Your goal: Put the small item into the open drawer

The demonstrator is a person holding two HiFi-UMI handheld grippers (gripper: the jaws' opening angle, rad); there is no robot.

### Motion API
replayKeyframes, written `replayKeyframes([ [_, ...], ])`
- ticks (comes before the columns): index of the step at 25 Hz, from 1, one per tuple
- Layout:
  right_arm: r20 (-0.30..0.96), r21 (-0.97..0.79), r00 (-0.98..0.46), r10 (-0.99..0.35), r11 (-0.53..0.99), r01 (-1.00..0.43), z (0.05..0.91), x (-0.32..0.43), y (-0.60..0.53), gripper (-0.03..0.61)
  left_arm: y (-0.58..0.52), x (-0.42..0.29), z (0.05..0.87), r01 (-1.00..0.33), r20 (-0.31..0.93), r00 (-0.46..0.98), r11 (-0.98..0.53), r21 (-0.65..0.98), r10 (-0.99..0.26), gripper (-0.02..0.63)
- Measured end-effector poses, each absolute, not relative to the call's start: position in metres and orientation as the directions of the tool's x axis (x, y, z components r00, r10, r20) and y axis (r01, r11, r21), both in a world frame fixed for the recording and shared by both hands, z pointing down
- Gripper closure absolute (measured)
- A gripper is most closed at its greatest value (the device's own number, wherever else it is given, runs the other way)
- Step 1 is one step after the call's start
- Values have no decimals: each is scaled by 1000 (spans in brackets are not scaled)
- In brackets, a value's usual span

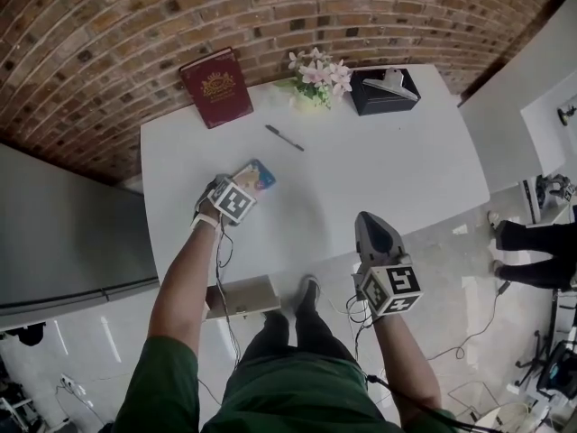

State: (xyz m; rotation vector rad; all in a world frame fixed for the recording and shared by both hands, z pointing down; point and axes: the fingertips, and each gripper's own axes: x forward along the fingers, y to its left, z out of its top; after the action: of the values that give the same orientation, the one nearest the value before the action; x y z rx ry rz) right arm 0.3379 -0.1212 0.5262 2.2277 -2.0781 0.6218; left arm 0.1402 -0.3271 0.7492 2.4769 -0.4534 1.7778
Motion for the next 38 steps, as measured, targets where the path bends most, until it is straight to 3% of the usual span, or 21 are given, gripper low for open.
replayKeyframes([
  [16, 282, -249, -159, -946, 88, -964, 515, 284, -167, 575, -283, 125, 681, -414, 820, 455, -898, -150, -347, 241],
  [29, 276, -271, -423, -863, 353, -896, 524, 187, -209, 575, -198, 52, 650, -432, 782, 461, -876, -215, -419, 241],
  [38, 316, -272, -503, -804, 431, -860, 547, 131, -208, 575, -121, -3, 680, -353, 787, 449, -893, -279, -423, 241],
])
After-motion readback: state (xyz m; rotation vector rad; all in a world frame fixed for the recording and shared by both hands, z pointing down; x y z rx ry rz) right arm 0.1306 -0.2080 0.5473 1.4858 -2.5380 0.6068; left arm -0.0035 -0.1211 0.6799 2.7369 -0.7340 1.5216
